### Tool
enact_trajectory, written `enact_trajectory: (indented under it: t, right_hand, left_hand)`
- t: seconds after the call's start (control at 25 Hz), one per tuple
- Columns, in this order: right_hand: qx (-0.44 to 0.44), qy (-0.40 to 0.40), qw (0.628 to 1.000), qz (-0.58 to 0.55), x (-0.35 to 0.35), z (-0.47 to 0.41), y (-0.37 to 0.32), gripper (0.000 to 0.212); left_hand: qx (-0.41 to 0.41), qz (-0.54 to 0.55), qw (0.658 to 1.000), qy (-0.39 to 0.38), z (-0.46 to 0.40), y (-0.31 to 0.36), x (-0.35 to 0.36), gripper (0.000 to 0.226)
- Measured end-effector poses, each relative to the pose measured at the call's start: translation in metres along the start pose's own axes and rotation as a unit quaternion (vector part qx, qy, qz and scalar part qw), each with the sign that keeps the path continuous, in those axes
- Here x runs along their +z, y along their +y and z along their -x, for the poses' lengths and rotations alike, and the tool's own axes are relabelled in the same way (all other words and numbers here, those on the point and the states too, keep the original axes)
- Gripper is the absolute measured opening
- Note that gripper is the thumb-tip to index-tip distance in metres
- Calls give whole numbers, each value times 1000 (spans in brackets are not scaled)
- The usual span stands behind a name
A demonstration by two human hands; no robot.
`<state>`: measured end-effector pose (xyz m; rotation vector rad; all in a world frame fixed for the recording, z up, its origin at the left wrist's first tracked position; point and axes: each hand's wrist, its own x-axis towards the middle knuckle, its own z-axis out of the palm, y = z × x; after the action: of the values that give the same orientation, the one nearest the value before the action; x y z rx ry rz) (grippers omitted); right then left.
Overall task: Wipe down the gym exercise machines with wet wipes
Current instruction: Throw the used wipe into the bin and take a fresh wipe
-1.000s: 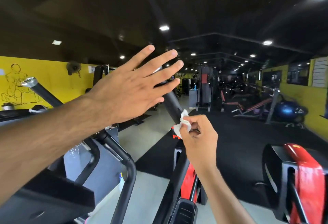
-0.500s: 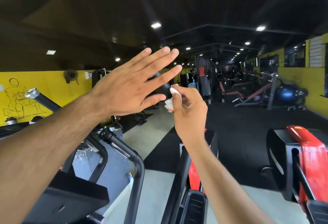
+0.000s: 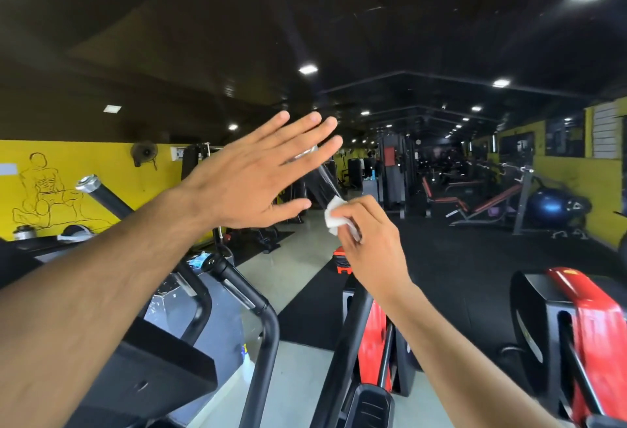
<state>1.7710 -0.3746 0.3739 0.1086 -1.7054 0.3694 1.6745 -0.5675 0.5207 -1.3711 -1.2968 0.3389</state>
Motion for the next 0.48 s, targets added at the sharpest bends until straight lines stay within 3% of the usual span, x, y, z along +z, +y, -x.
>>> enact_trajectory:
  t: [0.16, 0.28, 0.4, 0.48]
  right_hand:
    - [56, -100, 991, 65, -11, 41, 47, 27]
    - [77, -172, 976, 107, -16, 66, 73, 30]
    - [53, -183, 971, 148, -12, 83, 82, 27]
    - [-11, -218, 961, 169, -5, 95, 82, 29]
  left_hand:
    - [23, -135, 991, 9, -7, 22, 11, 74]
    - [33, -164, 986, 9, -9, 30, 18, 72]
    - [21, -207, 978, 23, -6, 38, 28, 76]
    - [31, -223, 974, 9, -4, 47, 34, 82]
